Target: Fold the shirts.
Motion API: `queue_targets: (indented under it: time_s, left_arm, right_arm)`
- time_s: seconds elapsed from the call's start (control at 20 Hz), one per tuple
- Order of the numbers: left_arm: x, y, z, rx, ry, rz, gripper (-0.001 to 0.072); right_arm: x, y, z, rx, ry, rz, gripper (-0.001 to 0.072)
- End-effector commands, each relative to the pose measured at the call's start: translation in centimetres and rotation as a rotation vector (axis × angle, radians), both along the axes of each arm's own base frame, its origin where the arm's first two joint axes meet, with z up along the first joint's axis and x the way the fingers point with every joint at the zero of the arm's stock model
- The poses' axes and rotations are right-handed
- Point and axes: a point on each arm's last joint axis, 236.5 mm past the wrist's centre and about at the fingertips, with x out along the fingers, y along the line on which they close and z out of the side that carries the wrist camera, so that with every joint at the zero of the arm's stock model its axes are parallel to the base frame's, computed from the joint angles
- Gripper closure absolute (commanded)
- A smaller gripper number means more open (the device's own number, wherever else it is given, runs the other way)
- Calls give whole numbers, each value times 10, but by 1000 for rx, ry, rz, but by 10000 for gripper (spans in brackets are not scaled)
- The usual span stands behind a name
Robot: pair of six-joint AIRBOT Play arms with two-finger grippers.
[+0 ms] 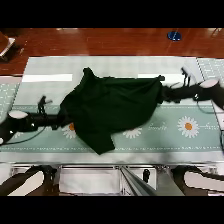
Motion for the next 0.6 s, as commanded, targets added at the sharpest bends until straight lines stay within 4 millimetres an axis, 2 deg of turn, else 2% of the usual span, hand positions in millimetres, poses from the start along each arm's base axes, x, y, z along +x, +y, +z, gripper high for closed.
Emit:
queue_targets:
  time_s: [0.0,0.05,0.1,0.2,0.25,0.35,0.4,0.5,0.55]
  left_arm:
    - [66,-1,105,-24,-281,-14,686]
    - [88,2,153,-23,-410,-1,686]
    - [106,4,211,-13,-555,10,686]
    - [117,7,320,21,-816,11,686]
    - [112,7,378,44,-953,11,686]
    - [83,5,477,94,-1194,8,686]
    - [64,3,514,129,-1294,4,686]
    - [19,3,573,231,-1466,2,686]
    - [-1,4,590,289,-1527,8,687]
  right_arm:
    - [39,-18,111,-106,-236,26,691]
    - [48,-24,161,-151,-347,19,691]
    - [51,-27,214,-187,-461,12,691]
    - [40,-31,307,-258,-660,1,691]
    - [25,-32,353,-300,-759,-11,691]
    - [-15,-35,429,-378,-936,-46,691]
    - [-40,-35,460,-409,-1015,-64,691]
    - [-97,-31,513,-467,-1164,-97,691]
    - [-122,-30,529,-490,-1220,-114,691]
